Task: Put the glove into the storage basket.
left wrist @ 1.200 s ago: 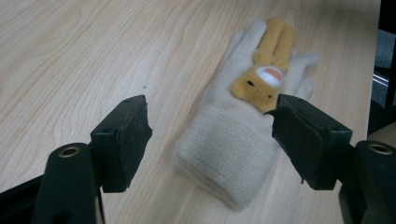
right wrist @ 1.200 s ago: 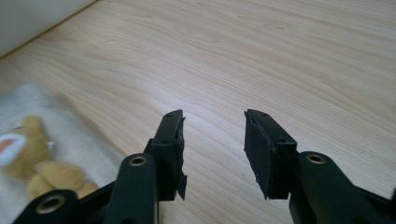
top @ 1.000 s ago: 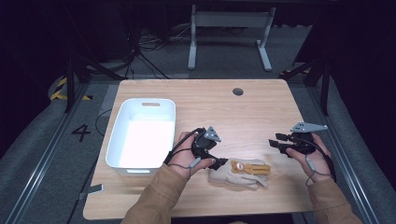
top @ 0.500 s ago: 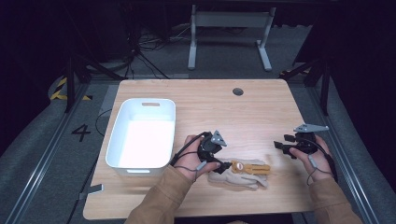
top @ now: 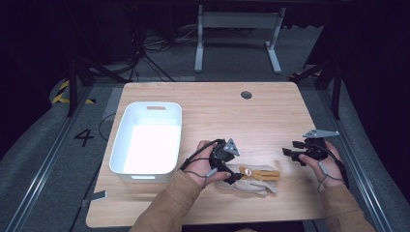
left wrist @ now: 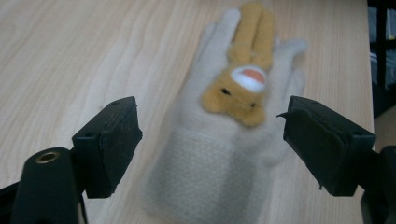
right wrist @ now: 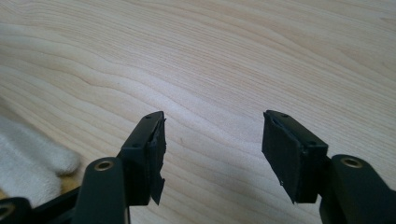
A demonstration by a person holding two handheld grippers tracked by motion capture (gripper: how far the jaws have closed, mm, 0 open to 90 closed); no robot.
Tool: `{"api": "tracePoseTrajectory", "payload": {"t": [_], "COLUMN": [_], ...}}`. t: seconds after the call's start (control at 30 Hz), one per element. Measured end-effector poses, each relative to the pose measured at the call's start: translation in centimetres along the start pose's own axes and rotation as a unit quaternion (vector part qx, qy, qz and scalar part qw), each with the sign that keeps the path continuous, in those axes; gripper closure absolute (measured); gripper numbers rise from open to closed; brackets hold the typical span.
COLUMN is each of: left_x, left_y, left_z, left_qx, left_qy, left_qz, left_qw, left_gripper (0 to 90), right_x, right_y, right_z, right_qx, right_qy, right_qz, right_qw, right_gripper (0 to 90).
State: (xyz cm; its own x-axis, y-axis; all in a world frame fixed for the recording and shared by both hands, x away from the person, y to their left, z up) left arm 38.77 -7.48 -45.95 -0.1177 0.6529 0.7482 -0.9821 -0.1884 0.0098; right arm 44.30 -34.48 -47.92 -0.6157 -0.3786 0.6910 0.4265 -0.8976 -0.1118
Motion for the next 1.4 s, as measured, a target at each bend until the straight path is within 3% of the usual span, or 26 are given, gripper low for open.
{"api": "tracePoseTrajectory", "payload": {"t": [0.17,0.37,0.43,0.53,0.8,1.4], "left_x": [-0.6,-1.5,-1.8,-2.1,-3.0,-5.0], "left_y": [0.4,0.4,0.6,0.7,1.0,1.1], "left_z": [-0.4,-0.9,-1.2,-1.3,-1.7,-2.0], "left_qx": [-0.026,-0.034,-0.04,-0.044,-0.078,-0.083], "left_qy": [-0.01,-0.026,-0.041,-0.047,-0.056,-0.052], "left_qz": [-0.011,-0.009,-0.014,-0.013,-0.014,-0.017], "left_qw": [0.9995,0.999,0.9982,0.9978,0.9953,0.995], "left_gripper": [18.4,18.2,18.0,17.3,16.0,15.5], "right_x": [0.3,0.3,0.3,0.2,0.1,0.0], "right_y": [0.1,-0.1,-0.1,-0.1,-0.2,-0.2], "right_z": [-0.1,0.1,0.1,0.1,0.0,-0.1], "right_qx": [-0.007,-0.008,-0.009,-0.012,-0.014,-0.015], "right_qy": [0.0,0.003,0.003,-0.001,-0.005,-0.007], "right_qz": [0.001,0.006,0.006,0.009,0.009,0.009], "right_qw": [1.0,1.0,0.9999,0.9999,0.9998,0.9998], "right_gripper": [40.1,40.0,39.8,39.7,39.7,39.4]}}
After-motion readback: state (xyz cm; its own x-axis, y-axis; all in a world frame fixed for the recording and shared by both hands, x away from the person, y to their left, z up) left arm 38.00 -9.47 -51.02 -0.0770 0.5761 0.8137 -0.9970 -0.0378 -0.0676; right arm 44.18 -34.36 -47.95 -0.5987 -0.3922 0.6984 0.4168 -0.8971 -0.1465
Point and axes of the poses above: each handheld gripper's, and its own axes: x roughly backward along the jaws, z roughly out of its top, y roughly to its right, the point moved 7 cm from there along -x, roughly forward along the jaws, and after that the axes turned 6 degrees about -x, right-handed, at the moved point
